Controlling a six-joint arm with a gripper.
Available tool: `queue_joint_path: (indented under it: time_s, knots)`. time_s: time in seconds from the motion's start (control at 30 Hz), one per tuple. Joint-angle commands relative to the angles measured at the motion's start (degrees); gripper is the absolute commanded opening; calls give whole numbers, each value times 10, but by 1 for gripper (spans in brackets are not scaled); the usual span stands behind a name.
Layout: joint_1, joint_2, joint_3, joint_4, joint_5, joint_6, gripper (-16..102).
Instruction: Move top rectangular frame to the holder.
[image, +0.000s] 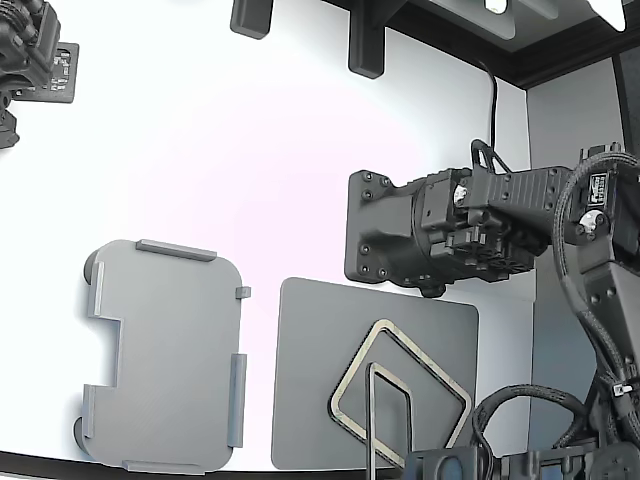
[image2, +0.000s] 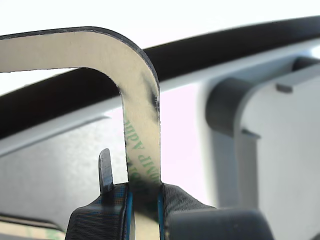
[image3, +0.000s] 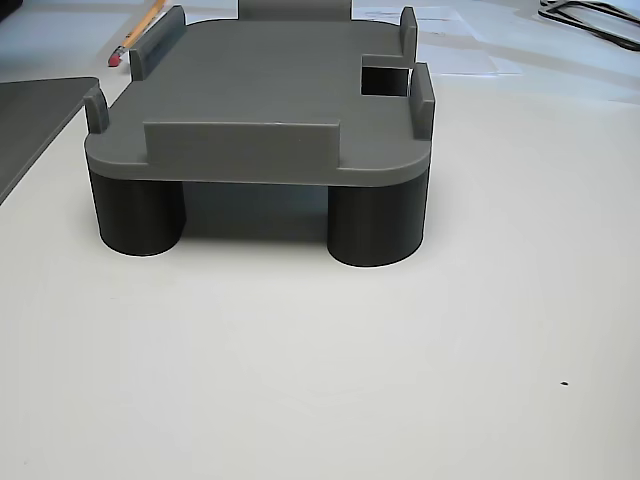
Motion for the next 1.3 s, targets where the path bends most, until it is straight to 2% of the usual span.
queue_joint_path:
  time_s: [0.0,0.2,0.33,0.47,0.67,1.03,1.17,1.27]
  knots:
    - [-42,25,-19,5,18,-113,-11]
    - [-79,25,-54,5,76,-57,-12]
    - [-92,32,-65,5,105,-98,-13]
    - [-106,34,-74,5,118,-192,-13]
    - [-138,41,-69,6,146,-152,-13]
    - [-188,54,-79,6,221,472,-13]
    - [-223,83,-58,6,224,654,-13]
    - [-265,99,-39,6,206,795,-13]
